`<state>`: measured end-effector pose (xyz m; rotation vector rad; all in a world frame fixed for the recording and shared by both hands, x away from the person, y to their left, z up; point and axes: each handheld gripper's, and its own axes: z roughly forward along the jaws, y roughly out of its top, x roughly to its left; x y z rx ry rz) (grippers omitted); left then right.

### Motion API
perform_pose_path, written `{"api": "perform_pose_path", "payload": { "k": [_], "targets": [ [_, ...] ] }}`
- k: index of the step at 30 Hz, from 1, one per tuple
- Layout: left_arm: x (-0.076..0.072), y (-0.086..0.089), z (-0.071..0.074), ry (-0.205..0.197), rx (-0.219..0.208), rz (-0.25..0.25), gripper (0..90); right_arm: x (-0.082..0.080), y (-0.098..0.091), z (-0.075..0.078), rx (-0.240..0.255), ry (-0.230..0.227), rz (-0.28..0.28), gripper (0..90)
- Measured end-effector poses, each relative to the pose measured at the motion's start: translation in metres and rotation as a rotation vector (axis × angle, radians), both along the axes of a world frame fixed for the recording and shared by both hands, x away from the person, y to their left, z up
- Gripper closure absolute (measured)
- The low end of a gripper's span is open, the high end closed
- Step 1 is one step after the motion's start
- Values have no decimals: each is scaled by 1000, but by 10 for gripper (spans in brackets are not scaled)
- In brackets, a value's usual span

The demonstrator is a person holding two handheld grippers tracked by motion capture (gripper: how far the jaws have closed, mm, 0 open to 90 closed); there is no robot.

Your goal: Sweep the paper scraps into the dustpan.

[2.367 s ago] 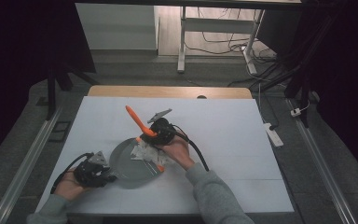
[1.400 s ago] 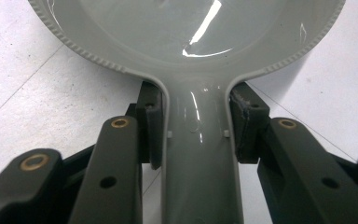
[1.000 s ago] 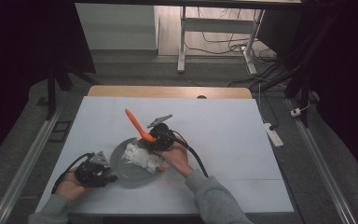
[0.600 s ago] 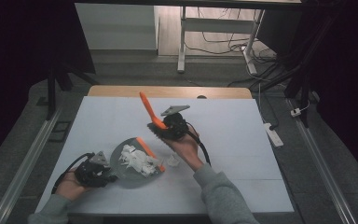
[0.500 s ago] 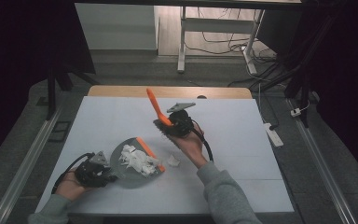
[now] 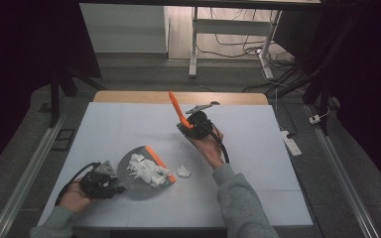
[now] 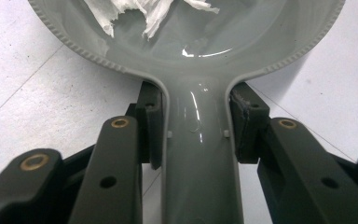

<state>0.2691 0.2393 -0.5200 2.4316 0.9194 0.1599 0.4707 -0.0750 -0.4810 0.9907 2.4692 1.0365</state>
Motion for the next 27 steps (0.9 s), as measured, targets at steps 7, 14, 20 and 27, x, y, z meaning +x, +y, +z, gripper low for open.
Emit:
{"api": "perform_pose_path", "payload": {
  "k": [7, 14, 20, 27],
  "targets": [
    [0, 0, 0, 1, -2, 1, 616, 10, 11, -10, -37, 49, -11, 712],
    [0, 0, 0, 1, -2, 0, 616, 7, 21, -18, -37, 100, 27, 711],
    [0, 0, 0, -1, -1, 2, 616, -4, 33, -18, -58, 108, 66, 711],
    [0, -1, 0, -2, 0, 5, 616, -27, 48, -18, -41, 161, 142, 711]
  ]
}}
